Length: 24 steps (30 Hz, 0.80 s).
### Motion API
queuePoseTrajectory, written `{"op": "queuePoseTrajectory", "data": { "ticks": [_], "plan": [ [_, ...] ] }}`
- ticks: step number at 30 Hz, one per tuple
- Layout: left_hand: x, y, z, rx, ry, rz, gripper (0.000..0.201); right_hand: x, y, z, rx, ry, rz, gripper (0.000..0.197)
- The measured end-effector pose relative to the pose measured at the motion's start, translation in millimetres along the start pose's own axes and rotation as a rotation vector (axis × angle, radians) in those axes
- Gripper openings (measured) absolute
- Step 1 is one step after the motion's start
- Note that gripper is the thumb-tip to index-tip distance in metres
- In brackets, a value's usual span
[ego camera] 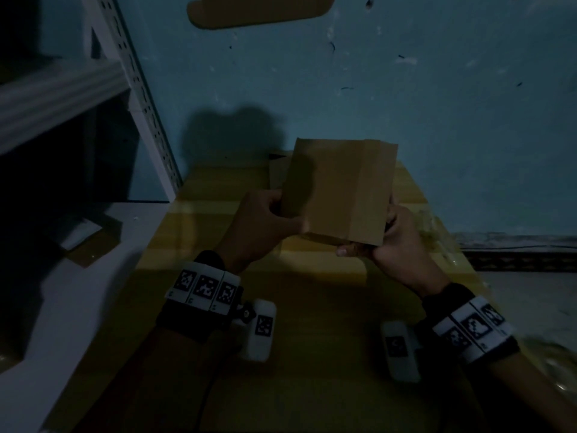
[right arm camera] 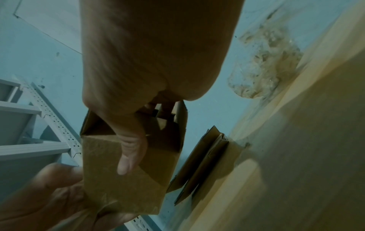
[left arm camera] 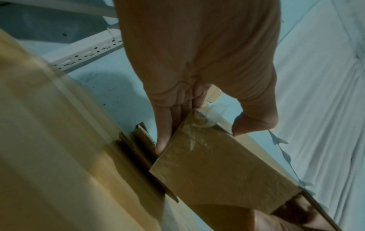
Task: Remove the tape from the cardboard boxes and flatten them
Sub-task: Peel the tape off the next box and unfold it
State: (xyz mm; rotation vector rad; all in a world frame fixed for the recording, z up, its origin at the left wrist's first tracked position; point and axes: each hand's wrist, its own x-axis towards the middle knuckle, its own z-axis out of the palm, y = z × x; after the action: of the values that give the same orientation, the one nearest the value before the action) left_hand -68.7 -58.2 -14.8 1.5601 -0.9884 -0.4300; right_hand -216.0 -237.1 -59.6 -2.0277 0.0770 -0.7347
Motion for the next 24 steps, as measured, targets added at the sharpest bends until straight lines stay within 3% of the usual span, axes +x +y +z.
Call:
{"op": "queuePoseTrajectory", "data": {
  "ticks": [3,8,11,17,24],
  "plan": [
    [2.1,-1.5,-0.6,0.04,-0.009,-0.019,0.036,-0.2,0.4,0.3,-0.002,0.009,0.003,0.029],
    [2.6,-3.2,-3.5,0.084,-0.026,-0.039,0.028,-0.4,-4.2,3.2,-0.005,0.001,-0.024,0.031],
    [1.9,-5.6,-4.0,0.085,-0.014,-0.03,0.009,0.5,-3.4,2.5,0.009,-0.006,0.015,0.035],
    [-2.4,-3.6,-1.9,0.017,-0.009,-0.029,0.024,2.3,-9.7,2.5,0.009,-0.007,0.035,0.047],
    [0.8,-7.6,-6.8,0.049,-0.057,-0.009,0.03,2.5,-10.1,4.1,-0.018,0.03,0.01,0.039]
  ]
}}
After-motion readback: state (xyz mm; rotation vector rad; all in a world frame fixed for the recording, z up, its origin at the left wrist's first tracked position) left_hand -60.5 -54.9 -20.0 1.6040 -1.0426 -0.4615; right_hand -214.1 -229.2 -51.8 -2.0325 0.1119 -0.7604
